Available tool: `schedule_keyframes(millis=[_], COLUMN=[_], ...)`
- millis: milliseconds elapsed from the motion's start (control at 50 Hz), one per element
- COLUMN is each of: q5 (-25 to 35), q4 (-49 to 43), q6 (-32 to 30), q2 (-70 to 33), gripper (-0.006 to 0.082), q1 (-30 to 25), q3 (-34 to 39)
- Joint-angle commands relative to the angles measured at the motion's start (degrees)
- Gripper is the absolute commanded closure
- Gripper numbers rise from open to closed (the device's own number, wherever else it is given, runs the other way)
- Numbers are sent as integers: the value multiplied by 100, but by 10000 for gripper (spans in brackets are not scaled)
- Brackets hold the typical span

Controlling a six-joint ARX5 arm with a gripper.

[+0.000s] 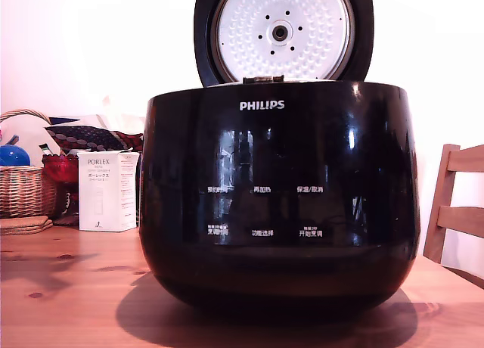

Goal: Place the pot you are holding inside the rice cooker

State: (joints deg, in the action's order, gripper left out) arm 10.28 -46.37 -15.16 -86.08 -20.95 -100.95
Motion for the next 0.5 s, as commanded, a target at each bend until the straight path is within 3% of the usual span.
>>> schedule_keyframes(millis=[0, 480], q5=[20, -4], q4=[179, 483], q6=[20, 22], q2=[-35, -35], gripper=[789, 789], q1=[37, 37], q3=[136, 133])
